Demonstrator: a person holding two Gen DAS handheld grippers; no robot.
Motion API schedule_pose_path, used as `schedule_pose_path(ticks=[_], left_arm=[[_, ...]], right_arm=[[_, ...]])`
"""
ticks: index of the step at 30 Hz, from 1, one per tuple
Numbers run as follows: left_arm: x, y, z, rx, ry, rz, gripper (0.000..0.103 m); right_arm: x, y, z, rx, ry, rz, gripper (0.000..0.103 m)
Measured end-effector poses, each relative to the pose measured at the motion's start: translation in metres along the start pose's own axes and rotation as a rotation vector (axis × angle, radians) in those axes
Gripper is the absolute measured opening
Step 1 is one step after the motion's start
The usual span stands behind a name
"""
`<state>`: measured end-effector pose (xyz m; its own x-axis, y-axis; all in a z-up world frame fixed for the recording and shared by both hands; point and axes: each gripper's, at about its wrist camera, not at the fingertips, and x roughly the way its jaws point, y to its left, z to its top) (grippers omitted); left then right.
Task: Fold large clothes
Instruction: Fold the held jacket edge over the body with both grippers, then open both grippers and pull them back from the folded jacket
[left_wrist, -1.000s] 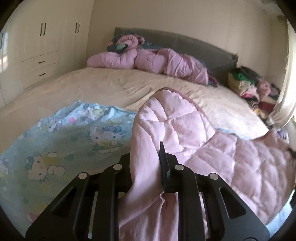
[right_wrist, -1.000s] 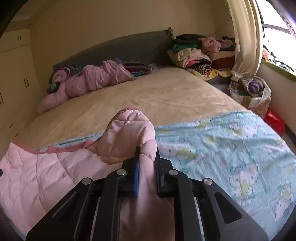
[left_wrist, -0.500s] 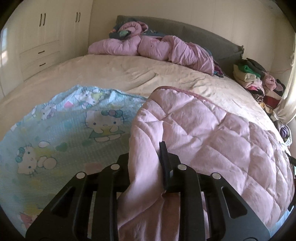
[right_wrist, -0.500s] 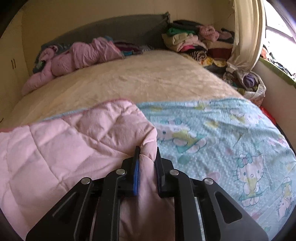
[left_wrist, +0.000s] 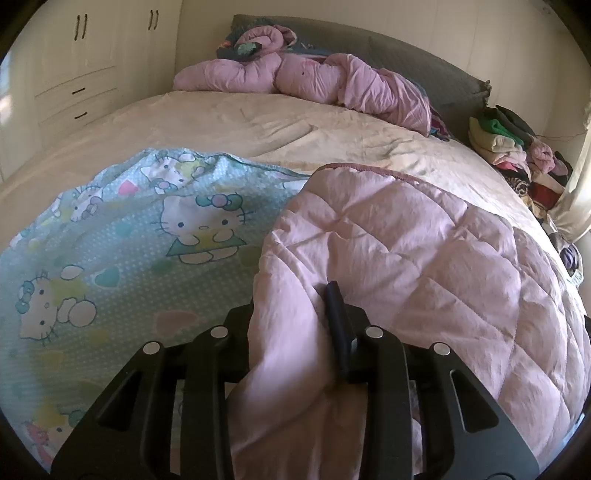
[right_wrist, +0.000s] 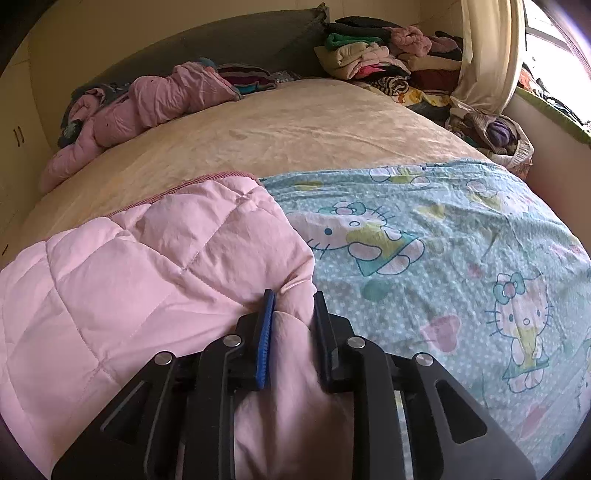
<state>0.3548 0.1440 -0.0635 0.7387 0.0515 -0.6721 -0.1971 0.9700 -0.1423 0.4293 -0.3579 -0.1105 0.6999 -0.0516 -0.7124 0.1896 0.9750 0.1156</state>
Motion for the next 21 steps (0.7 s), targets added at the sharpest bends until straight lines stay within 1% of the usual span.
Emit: schedule_pose_path(ticks=[3,6,9,10,11,12,13,14,15,16,17,18,19,20,21], left_arm=[[-0.001,-0.001,-0.001,0.007,0.000,0.005,0.025],[-0.001,-0.005,-0.002,0.039,-0.003,0.023,0.026],[-0.002,-0.009,-0.003,0.065,-0.001,0.046,0.028],[-0.002,-0.009,-0.003,0.068,0.001,0.051,0.029],[-0.002,-0.009,-0.003,0.070,0.003,0.057,0.031],[-0.003,-0.008,-0.004,0.075,0.008,0.073,0.037],[-0.003,-0.007,-0.004,0.077,0.009,0.087,0.044],[-0.005,-0.005,-0.004,0.073,0.011,0.103,0.048],[-0.006,-0.003,-0.004,0.065,0.016,0.107,0.055],[-0.008,0.000,-0.003,0.048,0.025,0.112,0.063],[-0.010,0.003,-0.003,0.035,0.031,0.117,0.067],[-0.014,0.007,-0.002,0.018,0.037,0.119,0.073],[-0.018,0.009,-0.002,0.008,0.039,0.117,0.078],[-0.025,0.010,-0.002,-0.003,0.040,0.117,0.080],[-0.031,0.012,-0.001,-0.014,0.036,0.115,0.085]], right_arm=[[-0.002,0.000,-0.003,0.009,-0.004,-0.006,0.023],[-0.006,0.000,-0.005,0.010,-0.005,-0.011,0.024],[-0.014,-0.004,-0.008,0.031,0.005,-0.035,0.037],[-0.017,-0.005,-0.008,0.043,0.008,-0.037,0.046],[-0.020,-0.008,-0.009,0.058,0.012,-0.041,0.061],[-0.026,-0.012,-0.012,0.081,0.012,-0.048,0.070],[-0.031,-0.015,-0.014,0.099,0.011,-0.051,0.080],[-0.036,-0.018,-0.016,0.112,0.009,-0.050,0.081],[-0.044,-0.022,-0.020,0.123,0.003,-0.028,0.082],[-0.049,-0.023,-0.022,0.125,0.000,-0.019,0.087],[-0.055,-0.025,-0.025,0.124,-0.002,-0.014,0.091],[-0.064,-0.027,-0.029,0.121,-0.005,0.000,0.092],[-0.072,-0.028,-0.032,0.120,-0.011,0.023,0.092],[-0.078,-0.028,-0.034,0.120,-0.016,0.038,0.096],[-0.088,-0.029,-0.036,0.118,-0.022,0.061,0.097]])
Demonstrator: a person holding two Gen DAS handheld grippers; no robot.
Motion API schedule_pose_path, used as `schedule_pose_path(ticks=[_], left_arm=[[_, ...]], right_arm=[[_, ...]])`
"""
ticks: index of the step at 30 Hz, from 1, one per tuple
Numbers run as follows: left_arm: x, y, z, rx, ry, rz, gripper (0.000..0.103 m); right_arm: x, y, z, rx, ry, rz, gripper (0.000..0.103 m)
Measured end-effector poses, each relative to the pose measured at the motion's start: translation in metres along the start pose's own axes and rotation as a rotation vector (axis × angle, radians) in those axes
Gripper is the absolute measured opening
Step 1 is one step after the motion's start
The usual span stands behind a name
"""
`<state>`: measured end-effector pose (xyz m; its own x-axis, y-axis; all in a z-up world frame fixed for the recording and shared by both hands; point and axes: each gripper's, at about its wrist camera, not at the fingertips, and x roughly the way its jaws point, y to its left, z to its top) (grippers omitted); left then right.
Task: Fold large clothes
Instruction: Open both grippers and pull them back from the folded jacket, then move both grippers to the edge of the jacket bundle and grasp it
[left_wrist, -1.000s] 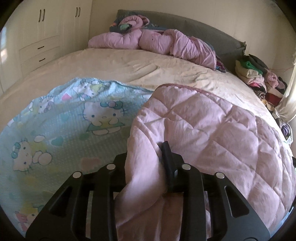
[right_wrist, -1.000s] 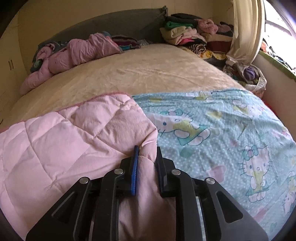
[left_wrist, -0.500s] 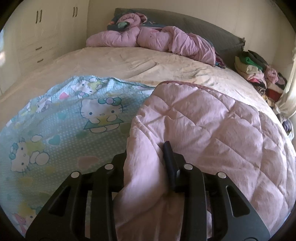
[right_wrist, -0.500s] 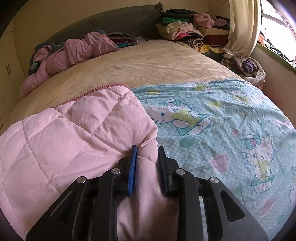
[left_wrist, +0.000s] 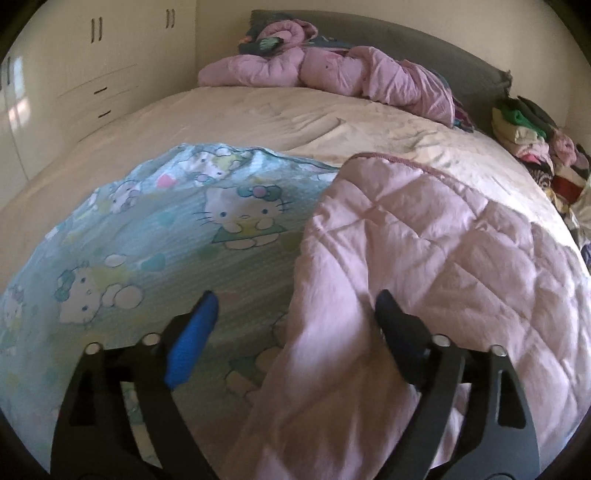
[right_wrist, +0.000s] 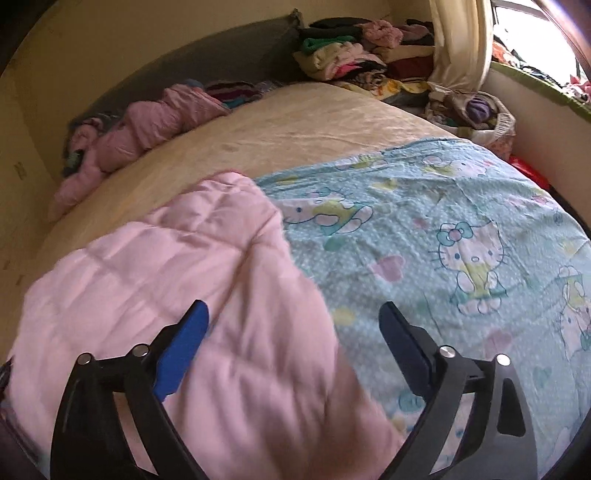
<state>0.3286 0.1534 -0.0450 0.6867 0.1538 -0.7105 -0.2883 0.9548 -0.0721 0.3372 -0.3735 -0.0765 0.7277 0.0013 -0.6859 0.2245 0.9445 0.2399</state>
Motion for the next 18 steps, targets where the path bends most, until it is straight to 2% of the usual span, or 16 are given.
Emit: schedule_pose_path(ticks=[1,2,5,9,12,15,18], left_arm=[[-0.007,0.001,0.000,-0.011,-0.007,-0.003,0.092],[-0.015,0.003,-0.001,-0.025,-0.016,-0.013,0.094],[-0.044,0.003,-0.002,-0.031,-0.053,-0.051,0.094],[-0.083,-0.005,-0.006,0.012,-0.123,-0.024,0.094],[-0.106,-0.005,-0.015,0.015,-0.150,-0.044,0.094],[-0.129,-0.006,-0.027,0.036,-0.179,-0.019,0.094],[-0.141,-0.004,-0.036,0.030,-0.183,-0.030,0.094]], right_arm=[[-0.009,0.001,-0.002,-0.005,-0.008,0.021,0.098],[-0.018,0.002,-0.004,-0.012,-0.017,0.044,0.098],[-0.052,0.007,-0.010,-0.046,-0.054,0.109,0.099],[-0.085,0.012,-0.015,-0.064,-0.087,0.177,0.099],[-0.107,0.013,-0.019,-0.075,-0.108,0.214,0.099],[-0.123,0.012,-0.024,-0.074,-0.119,0.247,0.099],[-0.136,0.009,-0.030,-0.073,-0.137,0.269,0.099]])
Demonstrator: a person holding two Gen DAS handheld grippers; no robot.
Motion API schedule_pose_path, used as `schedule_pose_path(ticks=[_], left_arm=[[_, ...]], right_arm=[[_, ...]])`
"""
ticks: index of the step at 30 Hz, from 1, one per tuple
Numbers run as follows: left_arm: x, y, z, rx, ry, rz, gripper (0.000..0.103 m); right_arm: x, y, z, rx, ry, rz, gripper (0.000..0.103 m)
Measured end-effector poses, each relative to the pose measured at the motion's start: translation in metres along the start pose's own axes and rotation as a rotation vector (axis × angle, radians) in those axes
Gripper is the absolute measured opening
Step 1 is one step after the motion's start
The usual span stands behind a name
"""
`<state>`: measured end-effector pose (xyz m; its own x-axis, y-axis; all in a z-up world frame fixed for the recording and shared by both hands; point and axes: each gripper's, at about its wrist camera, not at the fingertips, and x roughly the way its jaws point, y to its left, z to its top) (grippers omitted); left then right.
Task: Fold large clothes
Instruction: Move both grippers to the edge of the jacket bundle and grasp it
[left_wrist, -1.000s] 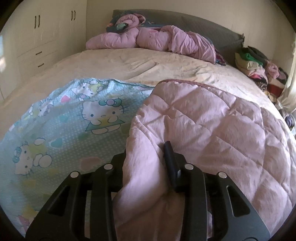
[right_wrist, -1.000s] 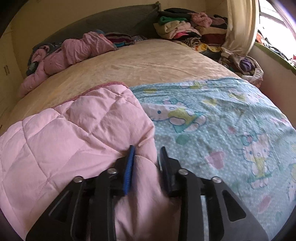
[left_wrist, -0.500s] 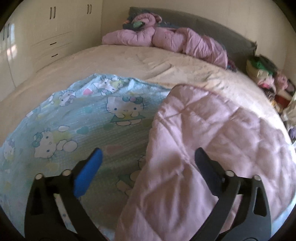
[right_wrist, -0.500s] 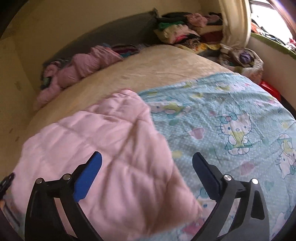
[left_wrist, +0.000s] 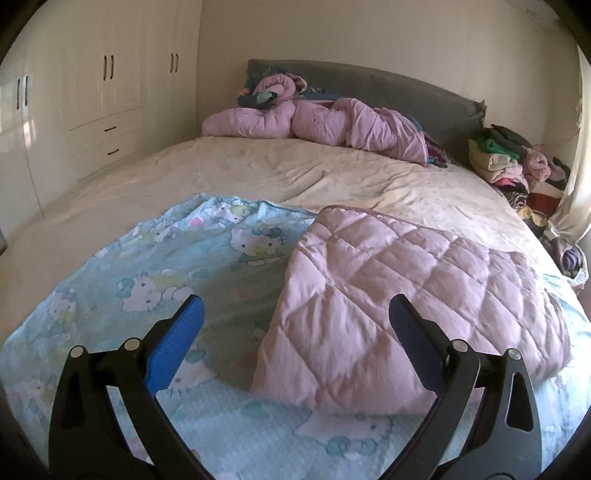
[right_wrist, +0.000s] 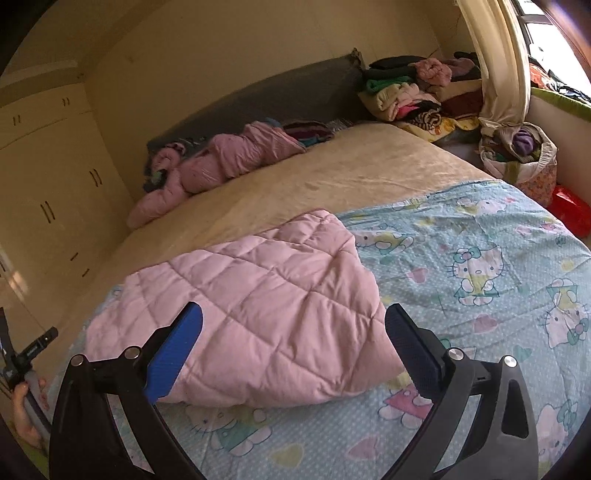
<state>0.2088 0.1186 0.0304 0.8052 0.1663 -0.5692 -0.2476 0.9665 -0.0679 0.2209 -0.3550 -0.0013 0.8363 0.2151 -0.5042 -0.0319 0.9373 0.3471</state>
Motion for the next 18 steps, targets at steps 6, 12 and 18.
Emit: schedule_pose_path(ticks=[6,12,18], left_arm=[[-0.016,-0.003,-0.020,0.011,0.018,0.002,0.094],[-0.017,-0.004,-0.038,0.023,0.059,0.009,0.094],[-0.012,-0.003,-0.052,-0.002,0.108,-0.013,0.094]], right_arm=[[-0.014,-0.002,-0.013,-0.019,-0.003,-0.004,0.099],[-0.020,-0.003,-0.027,-0.031,0.018,0.001,0.099],[-0.017,-0.007,-0.043,-0.015,0.056,-0.001,0.099]])
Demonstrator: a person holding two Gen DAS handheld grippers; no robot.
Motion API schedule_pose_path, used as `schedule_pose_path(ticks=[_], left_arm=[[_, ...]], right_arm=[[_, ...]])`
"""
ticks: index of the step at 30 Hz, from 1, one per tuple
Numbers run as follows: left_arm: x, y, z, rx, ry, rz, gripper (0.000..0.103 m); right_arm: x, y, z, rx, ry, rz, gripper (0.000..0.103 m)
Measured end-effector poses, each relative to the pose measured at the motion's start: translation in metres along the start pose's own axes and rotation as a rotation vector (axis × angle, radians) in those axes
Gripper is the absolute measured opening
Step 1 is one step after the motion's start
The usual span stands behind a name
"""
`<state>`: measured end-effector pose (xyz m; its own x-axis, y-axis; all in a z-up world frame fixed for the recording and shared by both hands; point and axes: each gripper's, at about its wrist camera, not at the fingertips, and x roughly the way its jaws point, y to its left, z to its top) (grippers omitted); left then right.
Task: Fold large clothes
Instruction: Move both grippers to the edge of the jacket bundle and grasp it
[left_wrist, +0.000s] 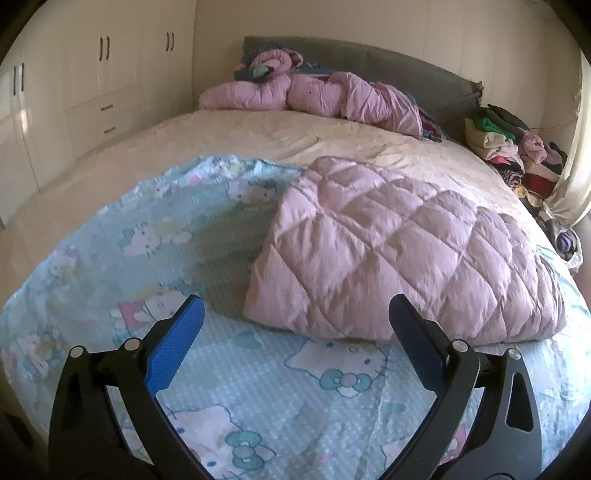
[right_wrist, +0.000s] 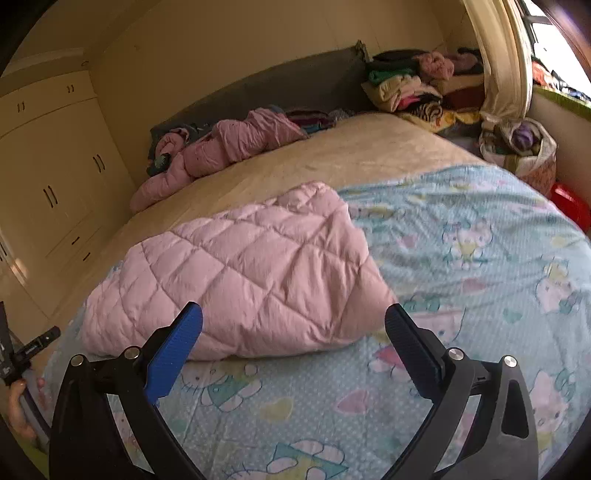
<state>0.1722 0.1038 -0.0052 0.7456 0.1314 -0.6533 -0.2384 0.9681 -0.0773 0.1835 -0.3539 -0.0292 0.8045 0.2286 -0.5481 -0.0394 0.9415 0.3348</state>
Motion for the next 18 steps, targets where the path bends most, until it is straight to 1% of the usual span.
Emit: schedule_pose_path(ticks=[10,12,16,18], left_arm=[[0.023,-0.002,-0.014,-0.034,0.082,-0.041,0.094],[0.028,-0.002,-0.017,-0.052,0.100,-0.066,0.094],[0.045,0.000,-0.023,-0.118,0.154,-0.150,0.094],[0.052,0.000,-0.026,-0.143,0.174,-0.173,0.094]], right_arm=[[0.024,-0.010,-0.023,0.068,0.093,0.001,0.099],[0.032,-0.012,-0.026,0.091,0.116,0.002,0.099],[0.047,-0.016,-0.032,0.133,0.154,0.011,0.099],[0.056,-0.018,-0.034,0.161,0.177,0.023,0.099]])
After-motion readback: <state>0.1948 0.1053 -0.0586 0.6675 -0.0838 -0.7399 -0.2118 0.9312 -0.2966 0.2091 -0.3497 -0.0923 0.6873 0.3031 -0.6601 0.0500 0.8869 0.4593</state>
